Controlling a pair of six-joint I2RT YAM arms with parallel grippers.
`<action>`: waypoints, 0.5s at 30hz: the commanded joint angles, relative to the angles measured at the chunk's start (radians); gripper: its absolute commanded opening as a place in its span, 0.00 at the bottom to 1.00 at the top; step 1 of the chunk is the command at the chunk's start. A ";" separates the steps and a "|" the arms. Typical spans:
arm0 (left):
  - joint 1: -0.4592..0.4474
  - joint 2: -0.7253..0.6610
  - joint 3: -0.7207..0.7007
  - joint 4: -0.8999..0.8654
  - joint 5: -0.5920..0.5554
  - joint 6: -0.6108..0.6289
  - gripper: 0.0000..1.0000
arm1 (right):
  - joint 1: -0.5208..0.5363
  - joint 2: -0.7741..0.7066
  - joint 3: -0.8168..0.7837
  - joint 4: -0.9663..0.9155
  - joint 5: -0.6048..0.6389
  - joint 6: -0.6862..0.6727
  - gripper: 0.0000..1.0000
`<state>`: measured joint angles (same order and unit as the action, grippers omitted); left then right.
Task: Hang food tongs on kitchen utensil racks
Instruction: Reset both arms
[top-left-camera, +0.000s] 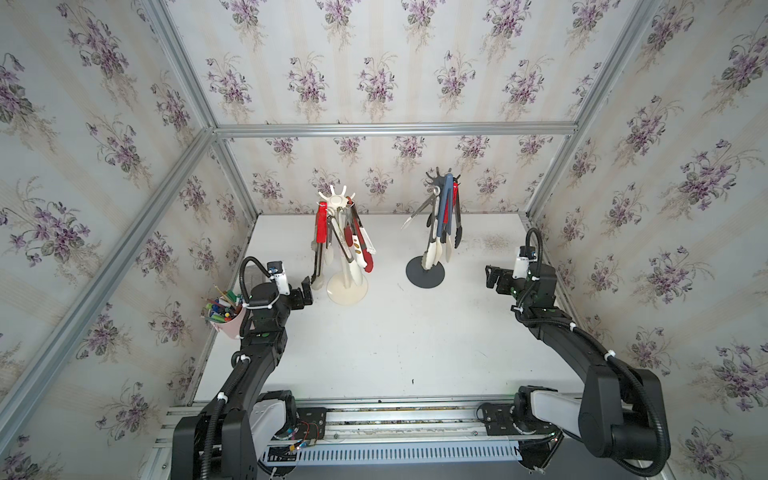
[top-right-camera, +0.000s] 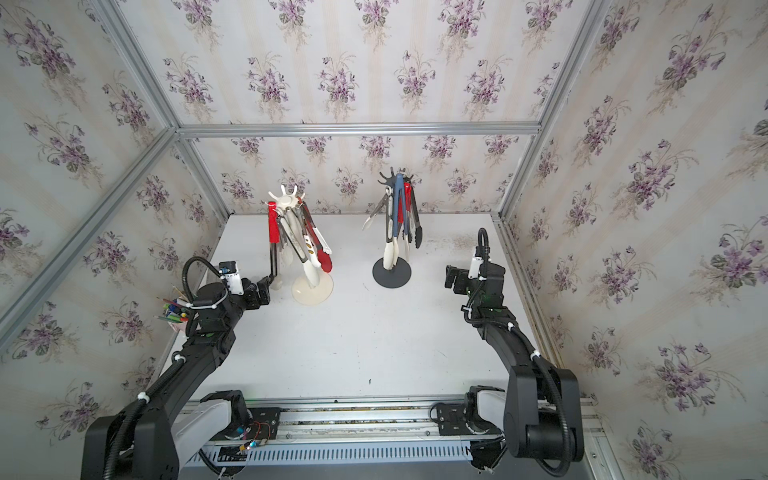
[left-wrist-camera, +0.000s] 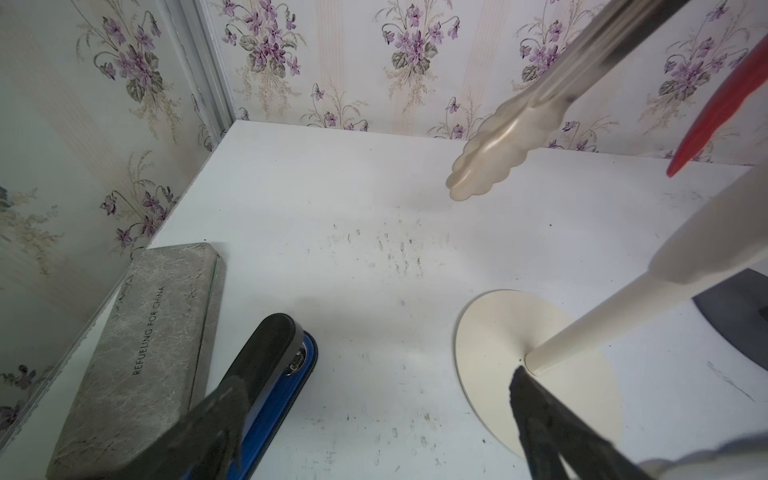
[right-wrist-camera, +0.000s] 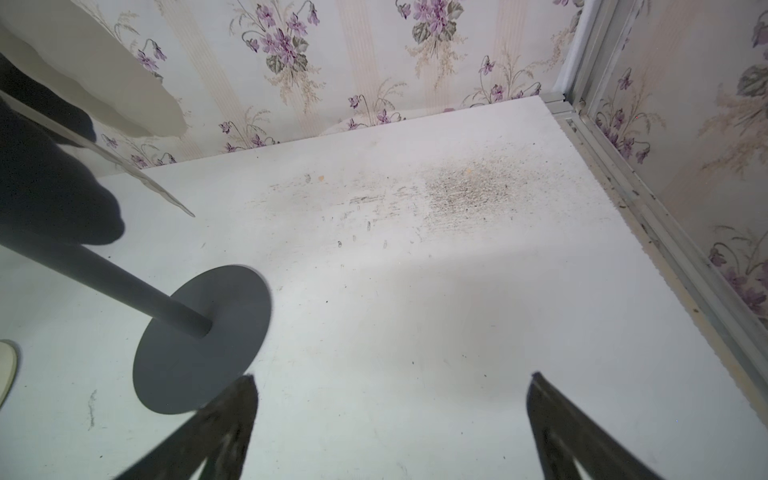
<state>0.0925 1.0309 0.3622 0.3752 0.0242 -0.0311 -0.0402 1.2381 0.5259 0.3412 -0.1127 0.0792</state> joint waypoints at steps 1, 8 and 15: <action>-0.018 0.022 -0.041 0.183 -0.084 -0.004 0.99 | -0.001 0.045 -0.025 0.216 0.034 -0.002 1.00; -0.102 0.117 -0.122 0.379 -0.113 0.012 0.99 | -0.001 0.112 -0.139 0.477 0.023 -0.043 1.00; -0.183 0.354 -0.119 0.621 -0.079 0.075 0.99 | -0.001 0.140 -0.230 0.627 0.026 -0.035 1.00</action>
<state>-0.0658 1.3193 0.2379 0.8173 -0.0746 -0.0025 -0.0402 1.3689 0.3161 0.8261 -0.0917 0.0525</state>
